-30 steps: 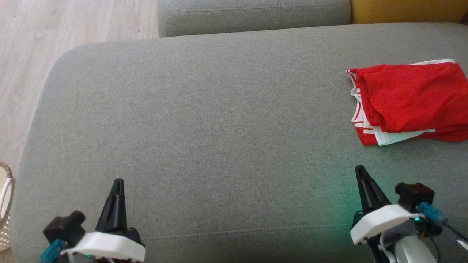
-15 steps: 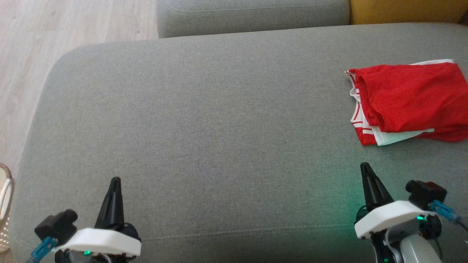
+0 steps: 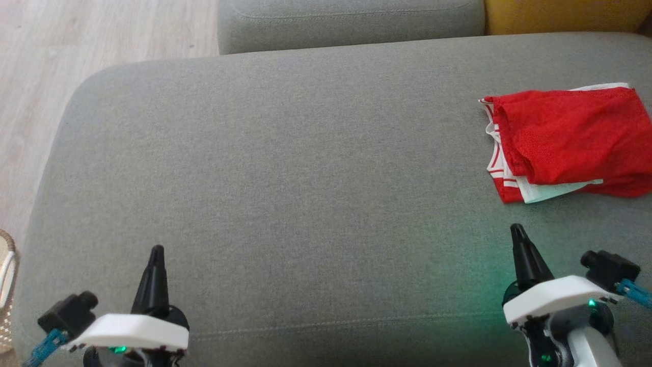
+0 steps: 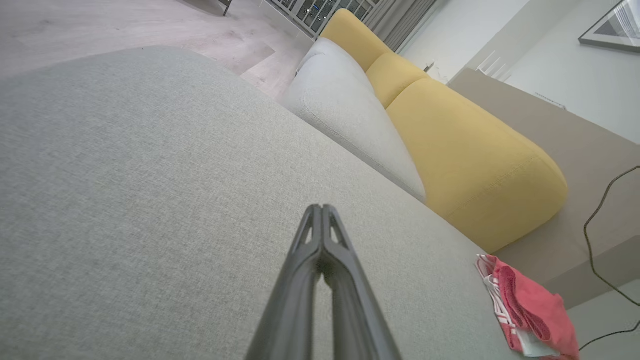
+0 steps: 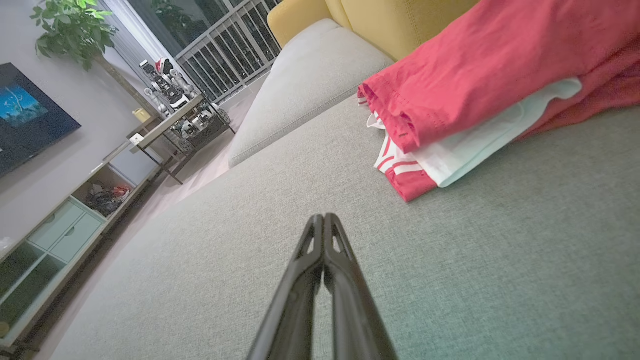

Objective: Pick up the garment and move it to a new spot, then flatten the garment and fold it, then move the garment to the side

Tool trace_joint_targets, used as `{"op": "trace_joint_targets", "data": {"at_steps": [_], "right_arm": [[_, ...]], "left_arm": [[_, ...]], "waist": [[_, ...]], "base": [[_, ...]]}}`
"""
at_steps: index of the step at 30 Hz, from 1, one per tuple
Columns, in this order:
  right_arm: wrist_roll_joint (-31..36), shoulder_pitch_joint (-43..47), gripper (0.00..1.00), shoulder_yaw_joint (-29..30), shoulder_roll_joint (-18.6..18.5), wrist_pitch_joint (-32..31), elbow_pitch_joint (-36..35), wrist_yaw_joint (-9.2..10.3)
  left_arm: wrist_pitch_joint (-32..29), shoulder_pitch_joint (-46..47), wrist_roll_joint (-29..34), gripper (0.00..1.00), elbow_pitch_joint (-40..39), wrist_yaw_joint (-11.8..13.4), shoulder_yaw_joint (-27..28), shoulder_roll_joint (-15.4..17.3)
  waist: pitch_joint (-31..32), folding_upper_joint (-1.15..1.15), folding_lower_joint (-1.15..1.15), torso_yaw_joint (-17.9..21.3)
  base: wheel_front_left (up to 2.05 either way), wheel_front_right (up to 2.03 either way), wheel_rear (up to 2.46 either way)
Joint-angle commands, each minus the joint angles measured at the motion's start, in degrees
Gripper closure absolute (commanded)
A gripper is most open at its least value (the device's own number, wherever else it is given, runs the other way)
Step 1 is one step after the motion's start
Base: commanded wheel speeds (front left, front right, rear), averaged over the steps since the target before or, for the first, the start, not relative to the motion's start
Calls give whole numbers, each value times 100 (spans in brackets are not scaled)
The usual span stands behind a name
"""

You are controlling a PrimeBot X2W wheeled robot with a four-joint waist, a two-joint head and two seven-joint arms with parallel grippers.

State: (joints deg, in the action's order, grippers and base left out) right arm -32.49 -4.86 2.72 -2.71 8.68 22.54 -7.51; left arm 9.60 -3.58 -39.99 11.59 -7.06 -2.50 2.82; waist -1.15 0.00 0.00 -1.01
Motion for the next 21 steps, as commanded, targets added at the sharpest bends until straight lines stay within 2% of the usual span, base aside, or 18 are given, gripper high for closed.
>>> {"op": "trace_joint_targets", "data": {"at_steps": [1, 21], "right_arm": [[-206, -215, 100, 5, -17, -54, -232, 1], [-1454, -197, 100, 86, -17, -371, -367, 1]], "left_arm": [[-37, 304, -177, 100, -148, -13, 120, 86], [-331, 444, -1317, 100, -68, -19, 232, 110]], "waist": [[2, 0, 0, 2], [22, 0, 0, 23]], "base": [[0, 0, 0], [0, 0, 0]]}}
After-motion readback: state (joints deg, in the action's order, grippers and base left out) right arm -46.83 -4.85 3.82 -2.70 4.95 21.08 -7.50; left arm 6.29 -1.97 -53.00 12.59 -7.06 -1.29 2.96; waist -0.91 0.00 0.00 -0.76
